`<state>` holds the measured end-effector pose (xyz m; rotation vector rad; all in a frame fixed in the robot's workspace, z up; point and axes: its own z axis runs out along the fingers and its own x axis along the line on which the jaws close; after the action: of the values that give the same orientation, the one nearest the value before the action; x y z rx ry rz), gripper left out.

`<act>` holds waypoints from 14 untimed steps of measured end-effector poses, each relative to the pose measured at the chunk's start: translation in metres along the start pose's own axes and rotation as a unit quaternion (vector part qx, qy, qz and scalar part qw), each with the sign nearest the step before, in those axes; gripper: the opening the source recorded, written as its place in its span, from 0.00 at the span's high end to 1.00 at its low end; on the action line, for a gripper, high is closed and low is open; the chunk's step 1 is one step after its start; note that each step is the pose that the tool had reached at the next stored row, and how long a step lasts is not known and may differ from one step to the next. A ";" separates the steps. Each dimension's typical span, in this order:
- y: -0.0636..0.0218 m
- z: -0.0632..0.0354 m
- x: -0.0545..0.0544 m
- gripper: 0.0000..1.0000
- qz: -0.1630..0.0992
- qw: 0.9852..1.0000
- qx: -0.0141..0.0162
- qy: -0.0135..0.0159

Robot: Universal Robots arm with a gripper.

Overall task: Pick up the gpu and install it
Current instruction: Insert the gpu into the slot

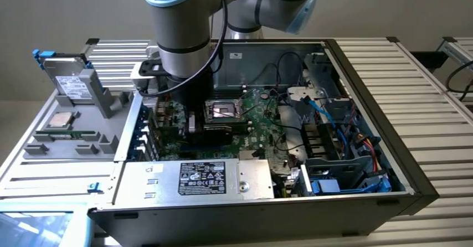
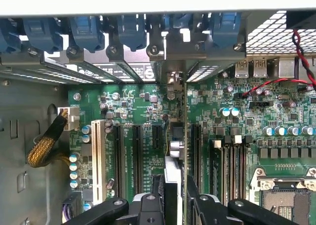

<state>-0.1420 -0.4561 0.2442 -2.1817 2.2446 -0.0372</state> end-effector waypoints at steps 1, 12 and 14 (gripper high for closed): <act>0.0000 0.0002 0.000 0.72 0.000 1.000 0.000 -0.002; -0.0004 0.0006 0.003 0.72 0.000 1.000 -0.001 -0.004; -0.0004 0.0005 0.003 0.72 0.000 1.000 -0.001 -0.004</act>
<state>-0.1417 -0.4592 0.2437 -2.1780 2.2413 -0.0256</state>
